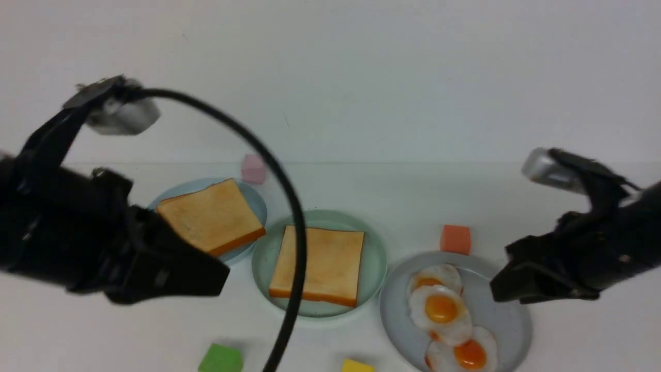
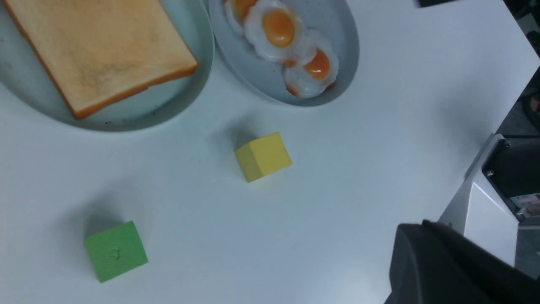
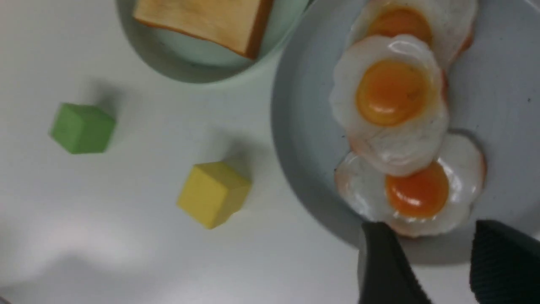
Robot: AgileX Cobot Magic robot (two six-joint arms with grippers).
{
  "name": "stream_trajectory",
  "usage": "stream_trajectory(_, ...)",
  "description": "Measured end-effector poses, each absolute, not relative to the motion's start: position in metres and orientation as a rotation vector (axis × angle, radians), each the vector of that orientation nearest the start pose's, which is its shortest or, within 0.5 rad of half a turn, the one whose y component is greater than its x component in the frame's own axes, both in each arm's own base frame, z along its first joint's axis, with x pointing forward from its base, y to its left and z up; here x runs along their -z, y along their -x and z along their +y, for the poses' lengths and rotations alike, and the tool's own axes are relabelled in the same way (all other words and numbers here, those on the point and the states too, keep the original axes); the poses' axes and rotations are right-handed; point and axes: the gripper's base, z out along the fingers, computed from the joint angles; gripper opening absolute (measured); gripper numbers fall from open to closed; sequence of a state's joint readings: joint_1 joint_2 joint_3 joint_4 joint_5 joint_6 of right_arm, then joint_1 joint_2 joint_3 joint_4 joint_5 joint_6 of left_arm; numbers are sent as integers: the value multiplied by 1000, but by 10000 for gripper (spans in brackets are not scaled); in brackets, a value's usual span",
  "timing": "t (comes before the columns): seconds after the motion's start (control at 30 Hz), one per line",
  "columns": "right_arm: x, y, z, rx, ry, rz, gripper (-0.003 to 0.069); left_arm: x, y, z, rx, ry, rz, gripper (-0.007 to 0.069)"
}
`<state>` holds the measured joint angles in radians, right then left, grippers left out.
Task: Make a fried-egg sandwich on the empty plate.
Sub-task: Use the right arm to grab a fried egg
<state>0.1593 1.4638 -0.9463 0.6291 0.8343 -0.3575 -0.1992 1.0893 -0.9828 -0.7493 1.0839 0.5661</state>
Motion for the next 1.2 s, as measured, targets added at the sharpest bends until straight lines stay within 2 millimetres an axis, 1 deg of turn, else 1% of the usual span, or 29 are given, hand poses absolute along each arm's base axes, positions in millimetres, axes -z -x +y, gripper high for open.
stream_trajectory(0.03,-238,-280,86,-696,245,2731,318,-347,-175,-91,826,-679,2339,-13)
stream_trajectory(0.07,-237,-281,86,-696,254,2733,318,-346,-174,-91,828,-678,2339,-13)
stream_trajectory(0.13,-223,-300,90,-699,297,2758,318,-341,-170,-90,833,-684,2343,-13)
stream_trajectory(0.17,-221,-303,90,-697,311,2757,318,-341,-169,-90,835,-684,2344,-13)
stream_trajectory(0.23,-208,-319,93,-690,363,2769,318,-338,-169,-90,839,-681,2350,-13)
stream_trajectory(0.33,-195,-333,95,-688,405,2784,318,-337,-169,-90,839,-682,2352,-13)
stream_trajectory(0.37,-194,-334,95,-688,404,2786,318,-337,-169,-90,839,-682,2352,-13)
stream_trajectory(0.4,-187,-339,95,-689,408,2796,318,-337,-168,-90,839,-682,2352,-13)
stream_trajectory(0.5,-180,-345,89,-691,396,2807,318,-337,-168,-90,839,-682,2350,-13)
stream_trajectory(0.67,-174,-350,81,-729,338,2804,318,-337,-167,-90,843,-687,2353,-13)
stream_trajectory(0.87,-165,-352,86,-851,359,2778,318,-337,-166,-90,851,-696,2360,-13)
stream_trajectory(1.0,-159,-353,86,-858,370,2789,318,-337,-165,-91,859,-699,2369,-13)
stream_trajectory(1.2,-158,-352,86,-858,374,2791,318,-336,-164,-91,867,-687,2381,-13)
